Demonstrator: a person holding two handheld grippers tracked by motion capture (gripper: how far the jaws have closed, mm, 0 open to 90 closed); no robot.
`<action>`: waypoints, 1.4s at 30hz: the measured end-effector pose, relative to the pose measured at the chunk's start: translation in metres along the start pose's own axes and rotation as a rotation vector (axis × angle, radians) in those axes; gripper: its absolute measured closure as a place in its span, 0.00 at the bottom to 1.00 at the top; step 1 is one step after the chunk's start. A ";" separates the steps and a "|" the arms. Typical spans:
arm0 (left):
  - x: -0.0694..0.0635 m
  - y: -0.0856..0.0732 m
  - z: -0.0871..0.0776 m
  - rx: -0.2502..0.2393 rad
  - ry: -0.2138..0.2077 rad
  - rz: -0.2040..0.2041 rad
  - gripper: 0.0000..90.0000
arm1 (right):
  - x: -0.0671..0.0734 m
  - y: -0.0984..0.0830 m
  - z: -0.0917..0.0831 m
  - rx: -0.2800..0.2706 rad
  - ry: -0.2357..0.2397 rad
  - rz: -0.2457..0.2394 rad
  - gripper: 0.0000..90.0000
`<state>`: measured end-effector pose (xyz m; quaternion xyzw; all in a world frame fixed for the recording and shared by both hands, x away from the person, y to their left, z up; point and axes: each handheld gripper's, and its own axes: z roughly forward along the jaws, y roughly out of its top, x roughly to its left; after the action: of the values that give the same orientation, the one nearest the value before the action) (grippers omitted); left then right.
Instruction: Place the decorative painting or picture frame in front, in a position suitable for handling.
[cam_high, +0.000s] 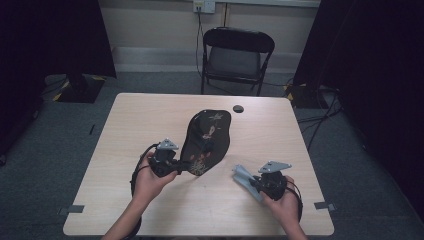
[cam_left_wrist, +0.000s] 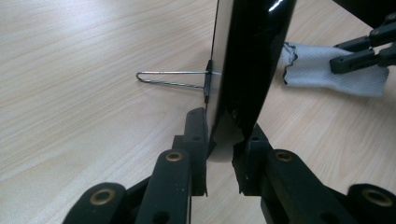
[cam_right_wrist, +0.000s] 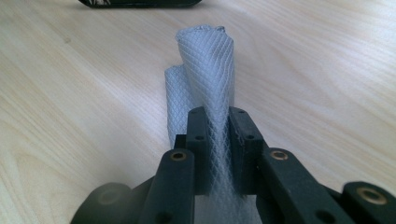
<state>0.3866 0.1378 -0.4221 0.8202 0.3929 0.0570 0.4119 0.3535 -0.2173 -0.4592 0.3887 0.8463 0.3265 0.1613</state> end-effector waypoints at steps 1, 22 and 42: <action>-0.001 0.000 0.001 -0.003 0.005 -0.002 0.86 | 0.000 0.001 -0.001 -0.003 -0.001 0.000 0.89; 0.000 0.002 0.001 0.007 0.004 0.023 0.87 | -0.011 0.055 -0.026 -0.061 -0.036 -0.041 0.89; 0.000 0.002 0.000 0.015 0.005 0.020 0.87 | -0.013 0.043 0.004 -0.014 0.013 -0.004 0.89</action>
<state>0.3880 0.1372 -0.4211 0.8270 0.3862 0.0602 0.4040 0.3878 -0.2048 -0.4326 0.3836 0.8459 0.3345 0.1593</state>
